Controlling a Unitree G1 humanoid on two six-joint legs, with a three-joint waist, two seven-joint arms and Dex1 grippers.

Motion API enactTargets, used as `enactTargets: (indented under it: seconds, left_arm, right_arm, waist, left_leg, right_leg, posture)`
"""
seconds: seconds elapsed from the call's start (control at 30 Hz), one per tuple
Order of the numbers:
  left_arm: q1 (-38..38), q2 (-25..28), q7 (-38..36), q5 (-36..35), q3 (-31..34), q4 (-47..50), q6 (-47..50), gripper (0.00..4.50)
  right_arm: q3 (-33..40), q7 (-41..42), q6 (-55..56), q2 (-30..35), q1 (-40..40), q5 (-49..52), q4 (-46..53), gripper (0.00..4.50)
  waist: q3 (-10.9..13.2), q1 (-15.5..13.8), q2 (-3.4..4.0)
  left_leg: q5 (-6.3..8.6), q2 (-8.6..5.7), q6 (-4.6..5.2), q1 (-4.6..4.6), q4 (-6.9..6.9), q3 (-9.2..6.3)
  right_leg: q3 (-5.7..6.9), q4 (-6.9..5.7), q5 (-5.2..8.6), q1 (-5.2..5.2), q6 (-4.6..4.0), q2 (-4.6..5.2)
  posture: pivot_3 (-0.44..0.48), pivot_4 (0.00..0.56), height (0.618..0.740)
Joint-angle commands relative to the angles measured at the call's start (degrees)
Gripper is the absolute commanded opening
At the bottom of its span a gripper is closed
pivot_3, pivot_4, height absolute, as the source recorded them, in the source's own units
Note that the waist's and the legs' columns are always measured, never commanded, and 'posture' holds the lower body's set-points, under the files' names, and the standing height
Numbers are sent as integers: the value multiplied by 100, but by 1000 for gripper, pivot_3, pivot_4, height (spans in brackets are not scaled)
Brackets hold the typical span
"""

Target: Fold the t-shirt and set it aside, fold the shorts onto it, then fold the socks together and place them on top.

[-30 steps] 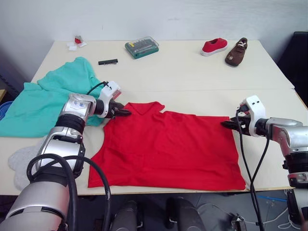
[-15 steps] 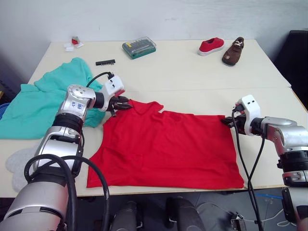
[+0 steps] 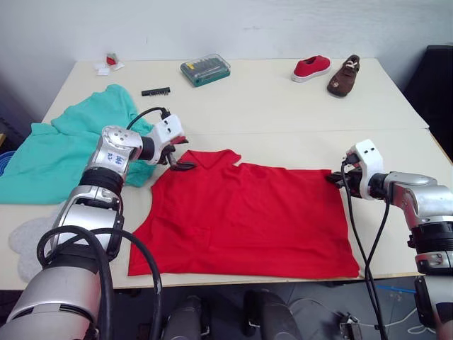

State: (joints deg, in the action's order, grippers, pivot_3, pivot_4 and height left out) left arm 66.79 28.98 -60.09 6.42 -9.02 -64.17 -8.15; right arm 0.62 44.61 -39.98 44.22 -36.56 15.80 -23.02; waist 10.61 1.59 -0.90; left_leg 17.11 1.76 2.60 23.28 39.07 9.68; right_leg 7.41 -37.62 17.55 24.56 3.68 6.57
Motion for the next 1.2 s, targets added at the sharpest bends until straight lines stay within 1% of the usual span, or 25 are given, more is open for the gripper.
enactTargets:
  seconds: [0.03, 0.1, 0.2, 0.23, 0.3, 0.4, 0.53, 0.67, 0.7, 0.87, 0.93, 1.07, 1.2]
  left_arm:
    - [89, -101, -130, -36, 17, 262, -157, 4458]
    - [10, -232, 51, 102, -72, 210, -230, 4458]
    - [-25, -410, 634, 446, -281, -3, -374, 4458]
    - [7, -479, 789, 482, -287, -84, -329, 4273]
    - [40, -622, 990, 552, -323, -225, -270, 3817]
    - [12, -720, 899, 629, -397, -345, -303, 2869]
    - [61, -666, 949, 664, -358, -441, -230, 1531]
    - [150, -601, 881, 512, -179, -533, 70, 210]
    - [162, -598, 847, 479, -146, -539, 131, 40]
    - [212, -583, 440, 224, 105, -531, 599, 40]
    - [220, -588, 548, 203, 159, -528, 680, 40]
    - [238, -595, 549, 90, 310, -461, 580, 40]
    - [227, -541, 182, -143, 502, -285, 492, 40]
  right_arm:
    - [170, -66, -22, -34, 45, -27, 63, 0]
    - [178, -82, -38, -48, 44, -17, 84, 0]
    - [186, -98, -49, -63, 73, -5, 116, 0]
    - [188, -106, -53, -72, 80, -2, 124, 0]
    - [209, -123, -89, -109, 105, 26, 174, 0]
    - [249, -148, -158, -161, 163, 29, 291, 0]
    - [305, -160, -192, -177, 211, 7, 354, 0]
    - [316, -162, -168, -168, 193, -6, 326, 0]
    - [316, -163, -163, -170, 193, -8, 324, 0]
    - [301, -159, -134, -176, 181, -26, 300, 0]
    - [300, -153, -125, -180, 182, -27, 295, 0]
    - [299, -149, -112, -183, 200, -28, 302, 0]
    - [452, -162, 111, -247, 219, 61, 360, 0]
  waist:
    - [0, 0, 0]
    - [0, -1, 0]
    - [0, -2, 0]
    - [0, -3, 0]
    - [0, 0, 0]
    - [0, -1, 0]
    - [0, -1, 0]
    - [0, 6, 0]
    - [0, 7, 0]
    - [0, 4, 0]
    - [0, 5, 0]
    - [0, 5, -1]
    - [0, 5, -1]
  left_leg:
    - [0, 0, 0, 0, 0, 0]
    - [0, 0, 0, -1, 0, 0]
    - [0, -1, 0, 0, 0, 0]
    - [0, -1, 0, -1, 0, 0]
    - [0, -1, 0, -1, 0, 0]
    - [0, 0, 0, -1, 0, 0]
    - [0, 0, 0, -5, 1, 1]
    - [0, 0, 0, -6, 1, 1]
    - [0, 0, 0, -6, 1, 1]
    - [0, 0, 0, -6, 1, 1]
    - [0, 0, 0, -6, 1, 2]
    - [0, 1, 0, -6, 1, 1]
    - [0, 0, 0, -5, 1, 2]
  right_leg:
    - [0, 0, 0, 0, 0, 0]
    - [0, 0, 0, 0, 0, 0]
    - [0, 0, 0, 0, 0, 0]
    - [-1, 0, 0, 0, 0, 0]
    - [-1, 0, 0, 0, 0, 0]
    - [0, -1, 0, 0, 0, 0]
    - [-2, 0, 0, 0, 0, 0]
    - [-4, -2, 0, 0, 0, 1]
    - [-4, -2, 0, 1, 0, 0]
    - [-2, -1, 0, 0, 0, 0]
    - [-2, -1, 0, 0, 0, 0]
    - [-3, -1, 0, 0, 0, 0]
    - [-3, -1, 0, 0, 0, 0]
  posture:
    - [0, 150, 740]
    - [0, 150, 740]
    - [0, 150, 740]
    - [0, 150, 740]
    - [0, 150, 740]
    - [0, 150, 740]
    - [0, 150, 740]
    - [0, 150, 740]
    - [0, 150, 740]
    - [0, 150, 740]
    - [0, 150, 740]
    - [0, 150, 740]
    - [0, 150, 740]
